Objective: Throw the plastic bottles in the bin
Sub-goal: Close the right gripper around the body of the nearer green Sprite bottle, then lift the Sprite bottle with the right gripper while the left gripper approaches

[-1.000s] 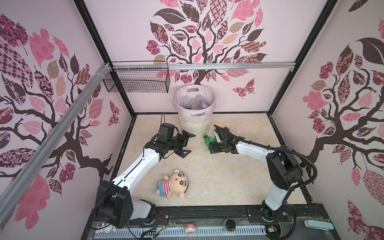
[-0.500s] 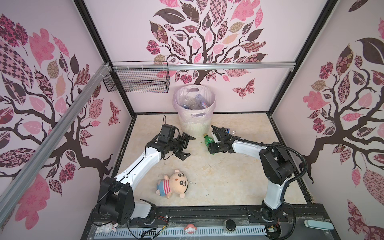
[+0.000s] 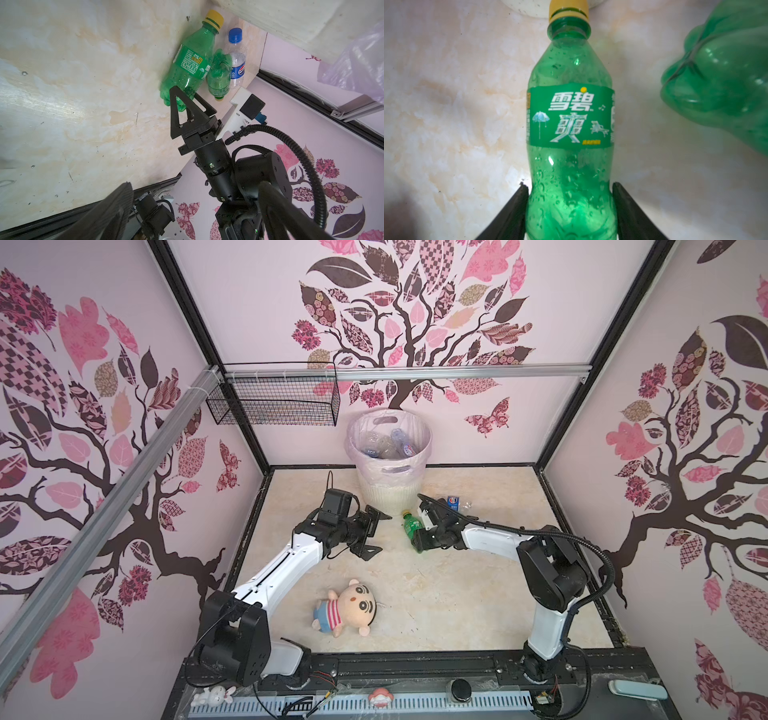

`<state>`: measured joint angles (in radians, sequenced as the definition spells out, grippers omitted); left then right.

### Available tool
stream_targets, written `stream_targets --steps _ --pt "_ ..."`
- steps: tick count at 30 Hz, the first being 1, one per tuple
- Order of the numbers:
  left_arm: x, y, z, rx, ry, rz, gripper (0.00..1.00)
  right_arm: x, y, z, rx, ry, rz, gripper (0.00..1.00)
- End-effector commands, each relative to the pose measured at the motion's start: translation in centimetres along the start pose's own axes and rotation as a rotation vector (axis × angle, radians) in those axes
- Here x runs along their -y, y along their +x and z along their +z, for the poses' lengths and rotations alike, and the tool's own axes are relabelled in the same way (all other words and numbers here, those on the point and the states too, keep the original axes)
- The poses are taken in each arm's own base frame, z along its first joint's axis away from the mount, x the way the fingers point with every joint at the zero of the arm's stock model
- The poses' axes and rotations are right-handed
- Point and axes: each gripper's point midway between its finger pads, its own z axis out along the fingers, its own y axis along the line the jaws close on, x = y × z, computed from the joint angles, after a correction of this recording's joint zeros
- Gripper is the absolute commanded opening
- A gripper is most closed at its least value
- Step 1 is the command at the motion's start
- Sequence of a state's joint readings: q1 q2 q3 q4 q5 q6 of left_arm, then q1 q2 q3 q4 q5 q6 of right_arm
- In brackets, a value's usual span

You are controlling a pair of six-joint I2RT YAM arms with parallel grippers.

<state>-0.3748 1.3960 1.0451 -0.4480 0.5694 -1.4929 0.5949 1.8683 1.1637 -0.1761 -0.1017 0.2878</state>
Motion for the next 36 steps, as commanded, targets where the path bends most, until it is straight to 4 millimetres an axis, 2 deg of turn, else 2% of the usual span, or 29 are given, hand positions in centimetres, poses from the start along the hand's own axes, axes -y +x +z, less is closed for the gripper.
stream_targets --steps 1,7,12,17,28,36 --pt "1.5 0.1 -0.3 0.004 0.037 0.018 0.97 -0.9 2.0 -1.1 -0.047 -0.02 0.004 0.49" --pt "1.9 -0.4 -0.3 0.025 0.071 0.031 0.97 -1.7 2.7 -3.2 -0.055 -0.052 0.016 0.47" --pt "2.2 -0.6 -0.6 0.043 0.063 0.087 0.97 -2.4 2.0 -6.0 -0.026 -0.068 0.016 0.46" --pt "3.4 -0.8 -1.1 0.069 0.079 0.152 0.97 -3.5 0.1 -9.4 0.027 -0.095 0.011 0.46" --pt "8.2 -0.2 -1.0 0.067 0.132 0.276 0.95 -7.1 -5.1 -16.2 0.157 -0.203 -0.023 0.46" --pt "9.8 0.1 -1.1 0.071 0.123 0.347 0.9 -9.5 -7.3 -18.5 0.203 -0.28 -0.037 0.46"
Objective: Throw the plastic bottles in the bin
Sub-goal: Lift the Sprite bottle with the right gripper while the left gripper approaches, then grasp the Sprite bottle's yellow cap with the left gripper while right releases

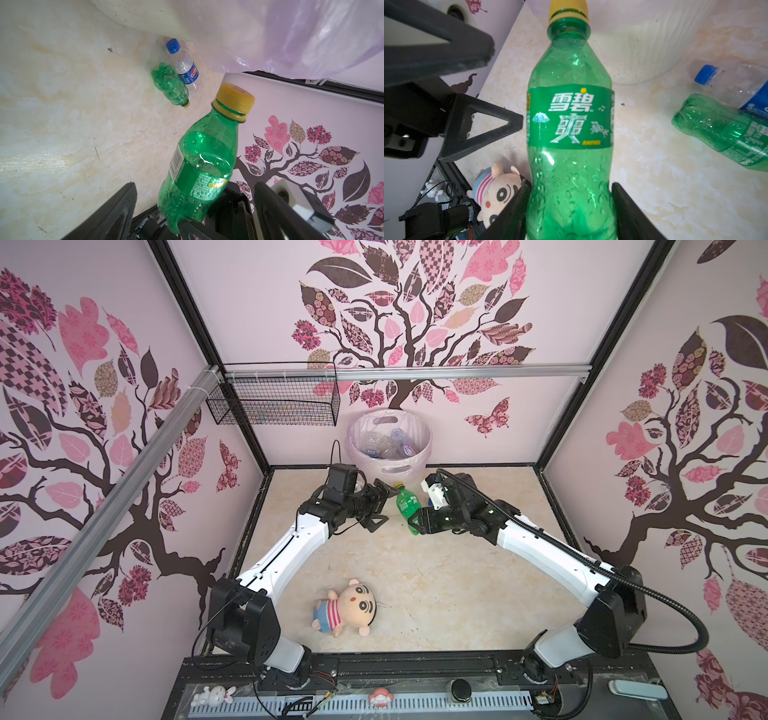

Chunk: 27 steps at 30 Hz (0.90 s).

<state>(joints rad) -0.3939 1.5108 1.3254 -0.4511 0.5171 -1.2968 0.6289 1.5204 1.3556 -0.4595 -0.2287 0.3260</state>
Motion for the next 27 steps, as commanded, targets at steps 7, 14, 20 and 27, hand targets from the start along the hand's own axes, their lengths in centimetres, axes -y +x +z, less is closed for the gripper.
stream_targets --steps 7,14,20,27 --pt "1.3 -0.3 0.2 0.008 0.001 0.075 0.81 -3.1 -1.7 -1.6 0.025 -0.084 -0.013 0.46" --pt "1.5 -0.1 0.8 0.001 -0.002 0.083 0.8 -3.7 -1.5 -1.2 0.009 -0.112 -0.012 0.45" --pt "1.5 0.4 1.5 -0.013 -0.011 0.092 0.78 -4.2 -1.4 -0.9 0.0 -0.125 -0.017 0.46" --pt "1.3 0.4 1.6 -0.008 -0.019 0.086 0.62 -4.3 -1.4 -0.8 -0.002 -0.122 -0.018 0.46"
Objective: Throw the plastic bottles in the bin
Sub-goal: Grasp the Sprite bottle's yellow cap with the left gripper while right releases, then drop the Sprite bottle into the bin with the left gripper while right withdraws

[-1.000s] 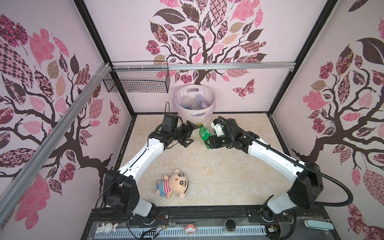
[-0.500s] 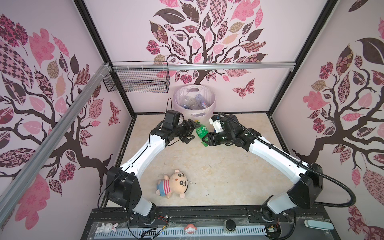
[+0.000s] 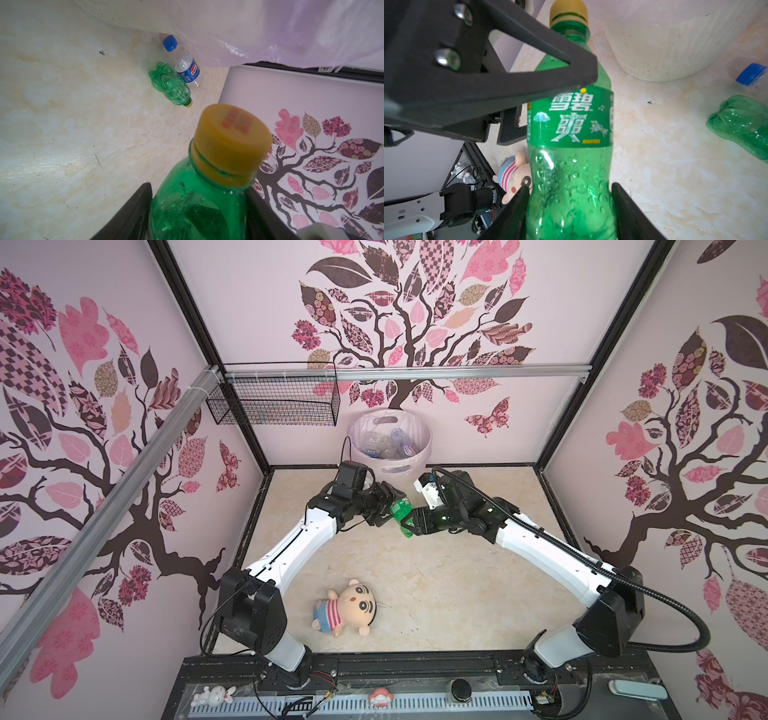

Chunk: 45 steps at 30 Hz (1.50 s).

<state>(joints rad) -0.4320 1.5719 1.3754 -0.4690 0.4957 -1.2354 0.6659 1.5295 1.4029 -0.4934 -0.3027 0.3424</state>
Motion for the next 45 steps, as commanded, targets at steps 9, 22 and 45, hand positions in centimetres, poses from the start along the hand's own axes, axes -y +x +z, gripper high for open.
stream_targets --steps 9,22,45 --pt "1.0 -0.2 -0.5 0.015 0.002 0.016 0.51 -1.3 -1.9 -0.7 0.042 -0.022 -0.008 0.61" --pt "4.8 -3.6 -4.4 0.116 0.06 0.042 0.5 -2.4 -4.8 -5.6 0.162 0.027 -0.045 1.0" --pt "22.2 -14.4 -10.2 0.398 0.425 0.215 0.51 -0.5 -14.4 -13.0 0.425 0.17 0.048 1.0"
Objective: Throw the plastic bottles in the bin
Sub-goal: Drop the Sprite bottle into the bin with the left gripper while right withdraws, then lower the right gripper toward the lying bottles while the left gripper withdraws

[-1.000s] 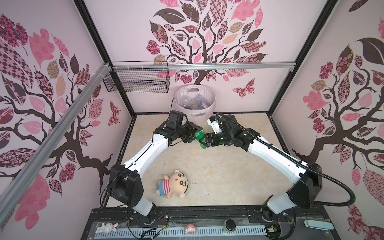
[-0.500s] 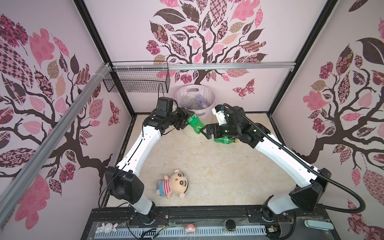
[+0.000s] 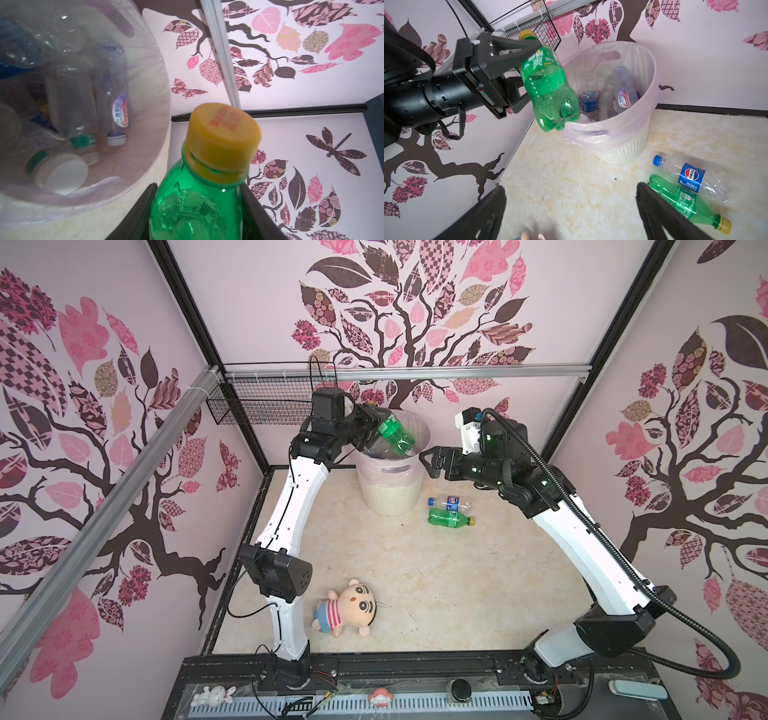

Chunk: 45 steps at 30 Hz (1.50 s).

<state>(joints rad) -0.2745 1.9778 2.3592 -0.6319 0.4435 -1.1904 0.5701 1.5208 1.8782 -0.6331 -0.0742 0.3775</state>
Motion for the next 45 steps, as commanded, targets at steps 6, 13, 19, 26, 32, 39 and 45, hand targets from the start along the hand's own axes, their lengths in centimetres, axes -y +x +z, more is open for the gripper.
stream_targets --steps 6,13,19,26,32,39,45 --pt "8.8 -5.1 -2.5 0.245 0.298 0.12 0.54 2.0 0.8 0.3 -0.03 0.058 0.022 1.0" --pt "2.6 -5.6 2.5 0.201 0.168 -0.024 0.62 2.2 1.8 0.9 -0.057 0.052 0.021 1.0" --pt "-1.7 -4.6 4.3 0.13 0.044 -0.138 0.94 2.1 2.1 1.1 -0.067 0.042 0.021 0.99" --pt "1.2 -4.4 1.3 0.165 0.082 -0.054 0.97 1.9 2.5 1.3 -0.082 0.02 0.037 1.0" --pt "2.4 -3.0 -0.8 0.155 0.08 -0.015 0.97 1.9 2.7 1.2 -0.082 0.023 0.048 0.99" --pt "1.7 -0.1 -3.2 0.123 0.042 0.034 0.97 3.1 3.2 1.2 -0.087 0.073 0.042 0.99" --pt "0.4 4.4 -4.2 0.056 0.011 0.079 0.97 5.4 4.3 1.6 -0.101 0.148 0.062 0.99"
